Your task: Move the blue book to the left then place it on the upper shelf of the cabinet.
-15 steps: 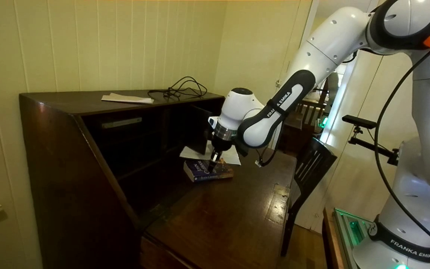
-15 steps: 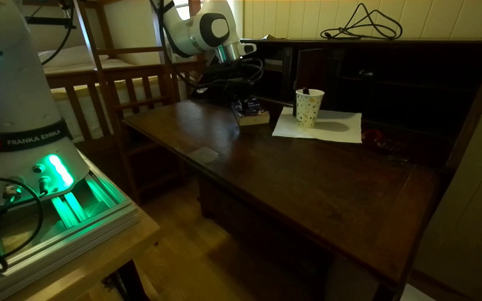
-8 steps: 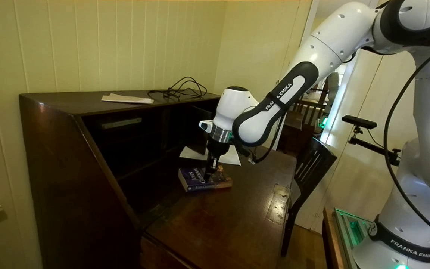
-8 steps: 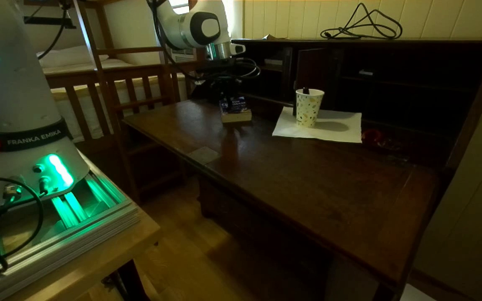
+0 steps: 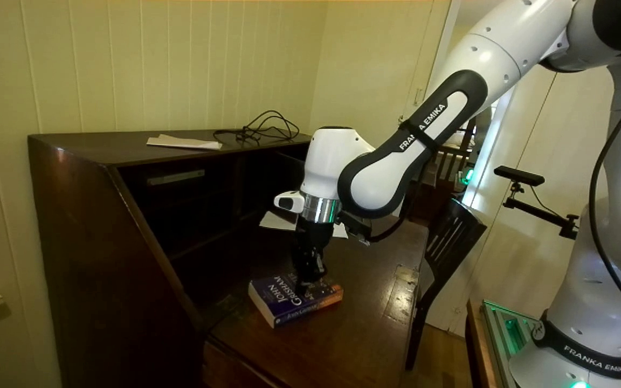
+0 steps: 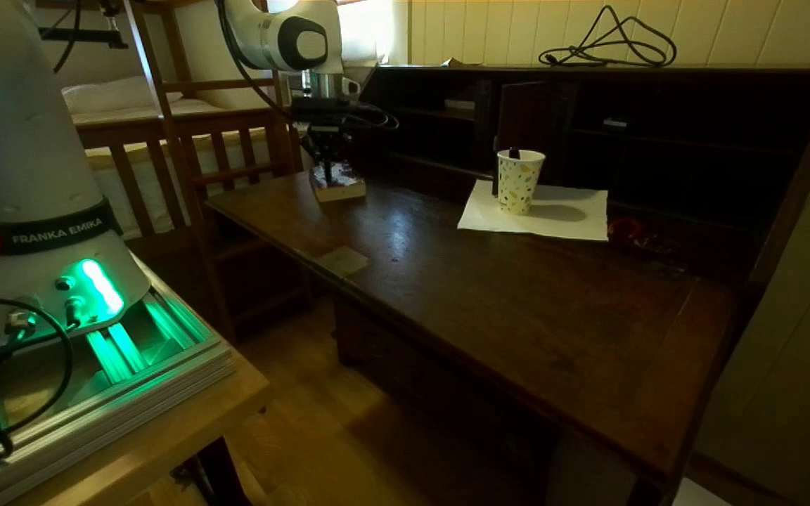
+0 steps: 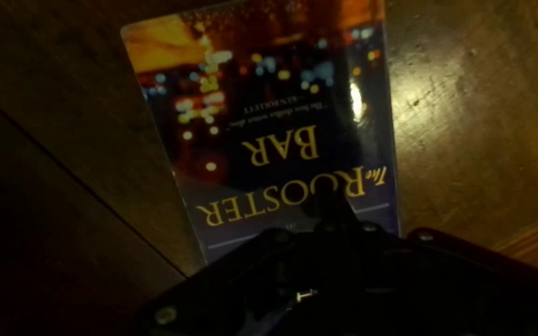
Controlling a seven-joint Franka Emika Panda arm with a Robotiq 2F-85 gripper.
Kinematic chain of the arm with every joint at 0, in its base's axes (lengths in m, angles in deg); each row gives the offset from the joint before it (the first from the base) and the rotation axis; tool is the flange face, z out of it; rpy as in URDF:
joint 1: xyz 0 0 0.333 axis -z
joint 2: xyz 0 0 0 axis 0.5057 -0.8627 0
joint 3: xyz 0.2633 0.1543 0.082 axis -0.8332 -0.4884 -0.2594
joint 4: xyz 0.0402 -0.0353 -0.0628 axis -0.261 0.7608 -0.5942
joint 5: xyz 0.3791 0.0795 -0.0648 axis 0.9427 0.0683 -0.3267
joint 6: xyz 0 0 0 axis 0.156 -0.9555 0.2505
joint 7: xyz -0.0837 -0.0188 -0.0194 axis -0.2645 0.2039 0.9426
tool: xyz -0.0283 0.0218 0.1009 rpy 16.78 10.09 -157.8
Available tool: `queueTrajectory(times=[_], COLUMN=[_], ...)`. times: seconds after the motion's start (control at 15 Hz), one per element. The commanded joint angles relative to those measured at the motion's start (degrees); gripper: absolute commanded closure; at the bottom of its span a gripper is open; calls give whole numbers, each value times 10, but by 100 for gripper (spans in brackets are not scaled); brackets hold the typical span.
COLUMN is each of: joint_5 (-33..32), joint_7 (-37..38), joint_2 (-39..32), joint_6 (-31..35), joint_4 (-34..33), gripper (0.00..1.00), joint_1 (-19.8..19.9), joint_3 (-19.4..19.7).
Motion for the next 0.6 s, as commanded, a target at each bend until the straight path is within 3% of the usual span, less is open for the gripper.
queueTrajectory(times=[0.0, 0.33, 0.53], joint_5=[49, 54, 32], joint_7=[-114, -231, -272], joint_2=[17, 14, 3], joint_6=[-51, -134, -145], joint_4=[14, -11, -26], gripper=[97, 97, 98], joint_1=[-10, -43, -70], joint_3=[-16, -16, -11])
